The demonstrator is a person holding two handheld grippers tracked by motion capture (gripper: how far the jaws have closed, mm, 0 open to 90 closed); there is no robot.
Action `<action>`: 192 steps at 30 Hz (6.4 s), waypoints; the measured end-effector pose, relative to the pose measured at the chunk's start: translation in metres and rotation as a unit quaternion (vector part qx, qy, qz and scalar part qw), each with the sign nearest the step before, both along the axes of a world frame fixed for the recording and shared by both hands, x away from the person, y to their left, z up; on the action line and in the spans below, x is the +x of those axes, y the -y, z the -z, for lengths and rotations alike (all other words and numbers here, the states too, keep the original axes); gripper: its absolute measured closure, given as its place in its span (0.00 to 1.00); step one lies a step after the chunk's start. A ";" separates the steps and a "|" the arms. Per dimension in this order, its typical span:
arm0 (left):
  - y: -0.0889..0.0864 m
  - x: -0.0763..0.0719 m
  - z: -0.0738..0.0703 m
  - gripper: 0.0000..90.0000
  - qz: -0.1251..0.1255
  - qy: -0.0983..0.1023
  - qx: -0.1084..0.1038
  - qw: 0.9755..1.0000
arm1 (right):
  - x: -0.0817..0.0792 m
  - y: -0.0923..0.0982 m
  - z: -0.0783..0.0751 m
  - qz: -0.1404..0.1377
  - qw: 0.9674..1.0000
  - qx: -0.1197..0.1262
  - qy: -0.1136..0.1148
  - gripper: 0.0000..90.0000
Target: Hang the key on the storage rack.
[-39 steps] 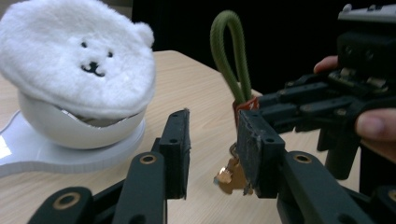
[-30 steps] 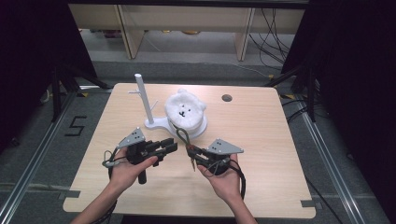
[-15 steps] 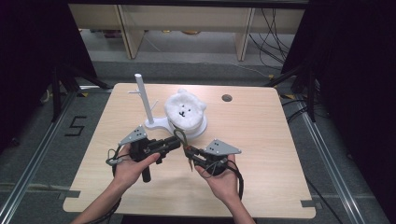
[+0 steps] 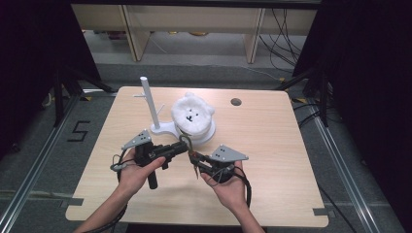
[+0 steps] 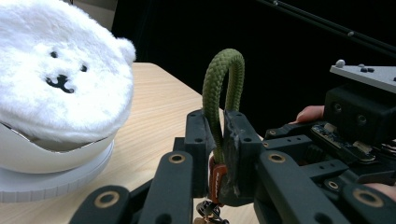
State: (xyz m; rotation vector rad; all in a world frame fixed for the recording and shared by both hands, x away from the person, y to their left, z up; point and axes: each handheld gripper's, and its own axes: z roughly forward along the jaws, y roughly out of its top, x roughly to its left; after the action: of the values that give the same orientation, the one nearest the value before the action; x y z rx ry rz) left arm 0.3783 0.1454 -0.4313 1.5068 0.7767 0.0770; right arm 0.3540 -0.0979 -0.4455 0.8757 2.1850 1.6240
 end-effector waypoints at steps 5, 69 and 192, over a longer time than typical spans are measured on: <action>0.000 0.001 0.000 0.85 0.001 -0.003 -0.003 1.000 | 0.000 -0.002 0.001 -0.009 1.000 0.009 -0.002 0.88; -0.087 0.025 -0.016 0.93 -0.164 0.072 0.121 0.976 | -0.005 0.026 0.007 0.031 0.999 -0.021 -0.006 0.70; -0.128 0.058 -0.020 0.50 -0.232 0.063 0.197 0.951 | 0.006 0.080 -0.007 0.101 0.994 -0.043 0.016 0.62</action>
State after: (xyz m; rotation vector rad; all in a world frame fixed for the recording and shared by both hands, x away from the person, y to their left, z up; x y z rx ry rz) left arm 0.4367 0.2733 -0.4109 1.6401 1.0416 0.7104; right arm 0.3598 -0.1779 -0.4383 1.0024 2.0539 1.4278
